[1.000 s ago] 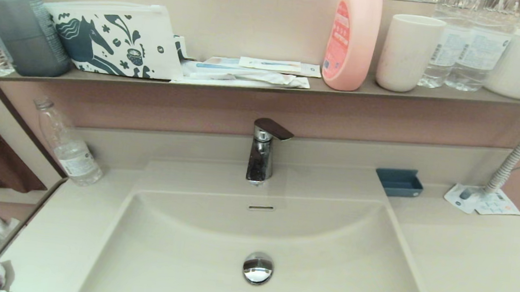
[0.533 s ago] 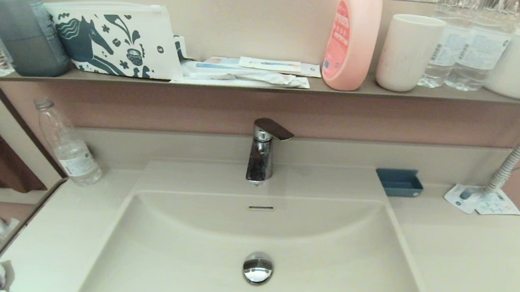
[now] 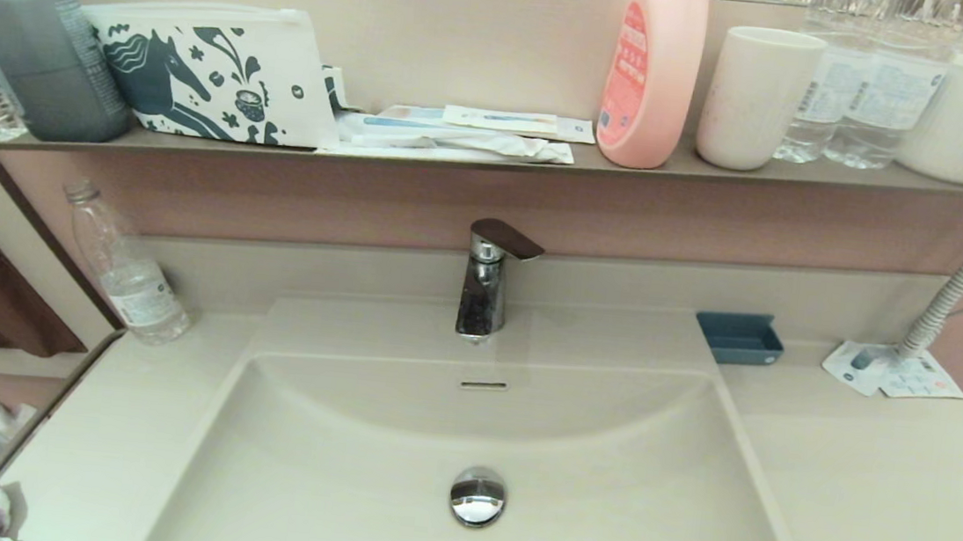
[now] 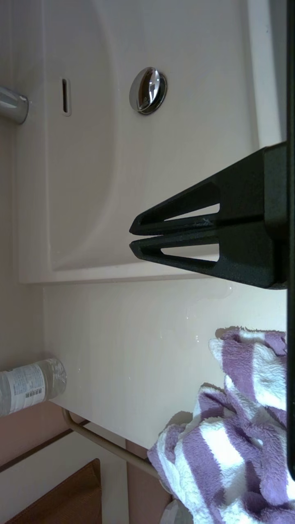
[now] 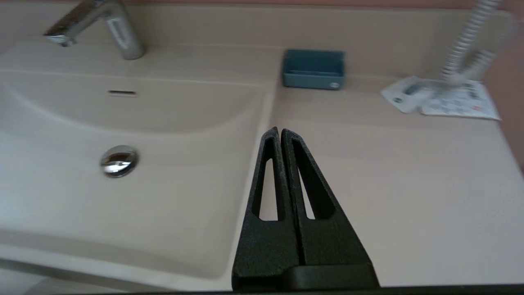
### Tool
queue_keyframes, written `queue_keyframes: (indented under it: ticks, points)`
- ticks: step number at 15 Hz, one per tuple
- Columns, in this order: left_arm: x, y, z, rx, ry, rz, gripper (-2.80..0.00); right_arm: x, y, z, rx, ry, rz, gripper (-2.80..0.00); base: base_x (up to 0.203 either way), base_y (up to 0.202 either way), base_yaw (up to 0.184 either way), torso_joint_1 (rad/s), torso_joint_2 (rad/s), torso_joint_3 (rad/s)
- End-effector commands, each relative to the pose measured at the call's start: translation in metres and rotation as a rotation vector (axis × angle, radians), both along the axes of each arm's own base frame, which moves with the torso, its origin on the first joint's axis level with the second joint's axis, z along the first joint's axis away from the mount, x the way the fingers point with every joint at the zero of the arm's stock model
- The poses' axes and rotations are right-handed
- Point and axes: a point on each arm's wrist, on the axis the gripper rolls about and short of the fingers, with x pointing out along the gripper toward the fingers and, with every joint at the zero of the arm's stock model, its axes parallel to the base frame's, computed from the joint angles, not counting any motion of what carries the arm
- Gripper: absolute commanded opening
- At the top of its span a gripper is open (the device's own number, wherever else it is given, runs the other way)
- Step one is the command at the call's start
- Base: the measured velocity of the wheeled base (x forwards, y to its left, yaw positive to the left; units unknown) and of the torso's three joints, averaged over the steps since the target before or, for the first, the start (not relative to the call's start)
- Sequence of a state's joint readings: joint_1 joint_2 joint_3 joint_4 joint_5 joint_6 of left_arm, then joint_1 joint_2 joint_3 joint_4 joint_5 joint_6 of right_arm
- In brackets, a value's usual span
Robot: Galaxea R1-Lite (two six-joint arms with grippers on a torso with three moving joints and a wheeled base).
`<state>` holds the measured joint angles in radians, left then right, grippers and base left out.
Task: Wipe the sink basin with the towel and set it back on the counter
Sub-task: Turn on the faucet
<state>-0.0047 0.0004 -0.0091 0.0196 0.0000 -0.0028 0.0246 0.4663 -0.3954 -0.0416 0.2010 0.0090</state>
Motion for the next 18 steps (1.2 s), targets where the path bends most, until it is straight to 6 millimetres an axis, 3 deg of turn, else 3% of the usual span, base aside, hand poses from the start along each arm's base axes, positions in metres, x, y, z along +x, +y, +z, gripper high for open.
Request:
queue_keyframes:
  ticks: [1, 5, 8, 13, 18]
  points:
    - [0.000, 0.000, 0.000, 0.000, 0.000, 0.000, -2.80, 0.056, 0.003, 0.014, 0.002, 0.170, 0.066, -2.80, 0.000, 0.000, 0.000, 0.000, 0.00, 0.000]
    - [0.000, 0.000, 0.000, 0.000, 0.001, 0.000, -2.80, 0.120, 0.029, 0.023, -0.013, 0.251, 0.249, -2.80, 0.000, 0.000, 0.000, 0.000, 0.00, 0.000]
    - [0.000, 0.000, 0.000, 0.000, 0.000, 0.000, -2.80, 0.161, 0.082, 0.015, -0.021, 0.282, 0.317, -2.80, 0.000, 0.000, 0.000, 0.000, 0.00, 0.000]
    - [0.000, 0.000, 0.000, 0.000, 0.000, 0.000, -2.80, 0.200, 0.168, 0.004, -0.029, 0.247, 0.336, -2.80, 0.000, 0.000, 0.000, 0.000, 0.00, 0.000]
    - [0.000, 0.000, 0.000, 0.000, 0.000, 0.000, -2.80, 0.223, 0.236, -0.003, -0.036, 0.180, 0.301, -2.80, 0.000, 0.000, 0.000, 0.000, 0.00, 0.000]
